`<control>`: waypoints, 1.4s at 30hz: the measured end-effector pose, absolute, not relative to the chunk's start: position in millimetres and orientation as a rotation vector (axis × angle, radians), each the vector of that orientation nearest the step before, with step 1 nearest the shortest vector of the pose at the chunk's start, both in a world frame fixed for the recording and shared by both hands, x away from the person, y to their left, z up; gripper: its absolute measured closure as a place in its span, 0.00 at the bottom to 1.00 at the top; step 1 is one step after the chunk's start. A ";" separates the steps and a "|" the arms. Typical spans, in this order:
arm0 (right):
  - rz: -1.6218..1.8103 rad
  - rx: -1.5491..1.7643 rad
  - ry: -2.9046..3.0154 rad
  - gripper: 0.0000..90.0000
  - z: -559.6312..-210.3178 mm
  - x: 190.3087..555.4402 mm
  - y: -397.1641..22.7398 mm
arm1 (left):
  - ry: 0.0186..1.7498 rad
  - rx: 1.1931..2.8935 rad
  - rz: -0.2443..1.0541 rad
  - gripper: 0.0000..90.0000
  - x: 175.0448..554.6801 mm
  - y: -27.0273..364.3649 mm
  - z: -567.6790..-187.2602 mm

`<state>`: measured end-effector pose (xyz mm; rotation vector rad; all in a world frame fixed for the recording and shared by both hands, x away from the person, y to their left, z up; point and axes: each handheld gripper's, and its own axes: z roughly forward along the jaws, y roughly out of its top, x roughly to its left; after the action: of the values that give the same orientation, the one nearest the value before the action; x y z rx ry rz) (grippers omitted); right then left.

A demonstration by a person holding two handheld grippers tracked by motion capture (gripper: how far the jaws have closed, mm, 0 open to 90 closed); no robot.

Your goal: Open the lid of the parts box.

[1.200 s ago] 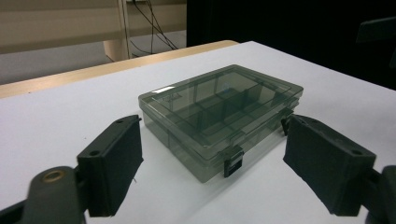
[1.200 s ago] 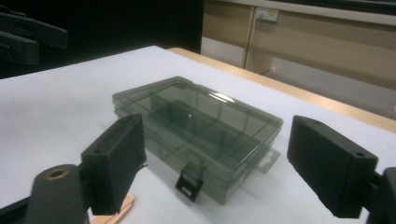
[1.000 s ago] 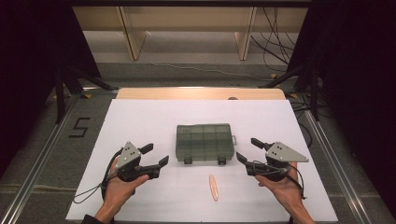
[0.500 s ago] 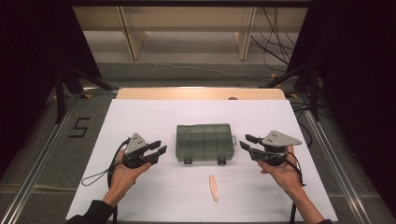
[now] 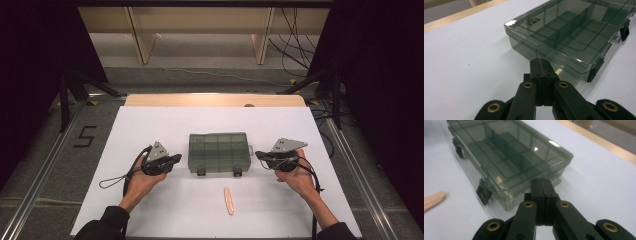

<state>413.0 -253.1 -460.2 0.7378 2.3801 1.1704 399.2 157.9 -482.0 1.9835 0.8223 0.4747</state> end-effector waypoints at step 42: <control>1.251 0.649 2.378 1.00 -461.2 423.0 -234.7 | 0.729 2.023 0.438 1.00 404.5 134.6 -462.5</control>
<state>423.0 -234.7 -461.2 0.6486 2.3781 1.2512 404.5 134.6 -462.5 2.0228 0.7294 0.4385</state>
